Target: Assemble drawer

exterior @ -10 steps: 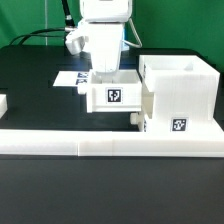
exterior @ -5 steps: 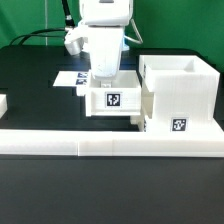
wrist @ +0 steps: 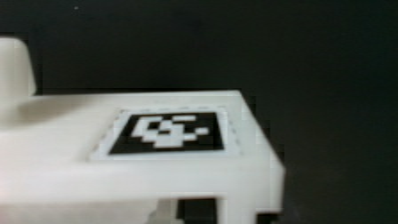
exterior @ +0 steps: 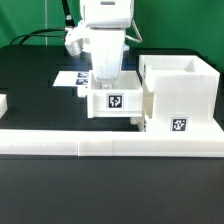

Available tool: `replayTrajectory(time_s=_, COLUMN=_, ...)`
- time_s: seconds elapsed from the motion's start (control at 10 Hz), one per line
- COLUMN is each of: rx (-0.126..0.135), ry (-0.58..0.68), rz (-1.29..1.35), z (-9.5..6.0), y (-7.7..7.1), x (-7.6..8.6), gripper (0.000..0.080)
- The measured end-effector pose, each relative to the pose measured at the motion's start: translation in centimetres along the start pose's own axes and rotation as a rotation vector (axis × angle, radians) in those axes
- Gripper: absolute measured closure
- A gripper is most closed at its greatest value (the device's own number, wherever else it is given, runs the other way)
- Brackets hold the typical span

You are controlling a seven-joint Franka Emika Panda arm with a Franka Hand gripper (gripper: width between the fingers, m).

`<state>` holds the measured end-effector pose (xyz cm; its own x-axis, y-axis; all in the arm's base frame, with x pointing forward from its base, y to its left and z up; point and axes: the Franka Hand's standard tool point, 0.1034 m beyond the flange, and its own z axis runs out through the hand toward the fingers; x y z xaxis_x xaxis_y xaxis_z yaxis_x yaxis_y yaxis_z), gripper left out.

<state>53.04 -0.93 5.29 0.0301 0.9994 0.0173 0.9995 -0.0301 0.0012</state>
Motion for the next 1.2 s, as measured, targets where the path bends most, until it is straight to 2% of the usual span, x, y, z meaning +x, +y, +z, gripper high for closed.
replayTrajectory(time_s=0.3, rx=0.004, ry=0.0, rz=-0.001, z=0.1, y=-0.1, x=0.1, gripper=0.0755)
replayTrajectory(time_s=0.6, rx=-0.004, ry=0.002, rz=-0.02, z=-0.2, y=0.5, x=1.2, gripper=0.0755)
replayTrajectory(time_s=1.2, rx=-0.002, ry=0.003, rz=-0.018, z=-0.1, y=0.4, x=1.3, gripper=0.0755)
